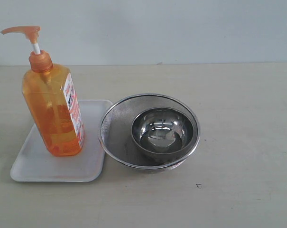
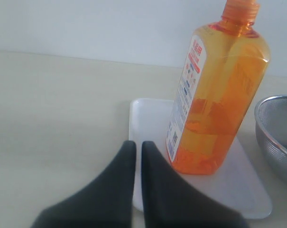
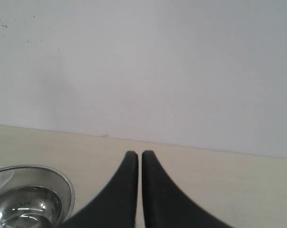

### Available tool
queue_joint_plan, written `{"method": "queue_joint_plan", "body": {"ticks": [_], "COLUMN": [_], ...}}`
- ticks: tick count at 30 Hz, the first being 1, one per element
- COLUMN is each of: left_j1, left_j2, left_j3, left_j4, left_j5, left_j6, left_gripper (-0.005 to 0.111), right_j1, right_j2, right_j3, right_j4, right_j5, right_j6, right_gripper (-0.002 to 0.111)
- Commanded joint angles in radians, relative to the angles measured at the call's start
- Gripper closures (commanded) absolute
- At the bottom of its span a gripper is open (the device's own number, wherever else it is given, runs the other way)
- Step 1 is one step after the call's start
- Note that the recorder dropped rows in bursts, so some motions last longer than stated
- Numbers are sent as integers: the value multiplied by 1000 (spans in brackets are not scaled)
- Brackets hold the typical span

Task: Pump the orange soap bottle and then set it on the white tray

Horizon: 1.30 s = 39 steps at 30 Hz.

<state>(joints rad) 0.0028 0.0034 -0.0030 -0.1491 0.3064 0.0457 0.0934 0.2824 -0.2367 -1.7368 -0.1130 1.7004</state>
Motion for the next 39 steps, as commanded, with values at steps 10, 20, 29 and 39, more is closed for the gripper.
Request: {"method": "queue_joint_plan", "body": {"ticks": [10,20,29,39], "left_j1": [-4,-4,-4,-4], "left_j2": [-3,-3,-3,-3], "left_j3": [3,3,3,3], "left_j4": [3,3,3,3], "left_j5": [1,1,1,1], "left_j6": [7,7,7,7], "left_gripper": [102,102,102,102], "right_j1": [-3,-3,-3,-3], "right_j2": [-114,-236,-282,-282], "right_j3": [108,192,237,237], "right_j4": [6,11,33,26], "right_j5": [-22,-23,-27,76], "right_j6": [47,73,78,78], "right_gripper": [108,108,108,108]}}
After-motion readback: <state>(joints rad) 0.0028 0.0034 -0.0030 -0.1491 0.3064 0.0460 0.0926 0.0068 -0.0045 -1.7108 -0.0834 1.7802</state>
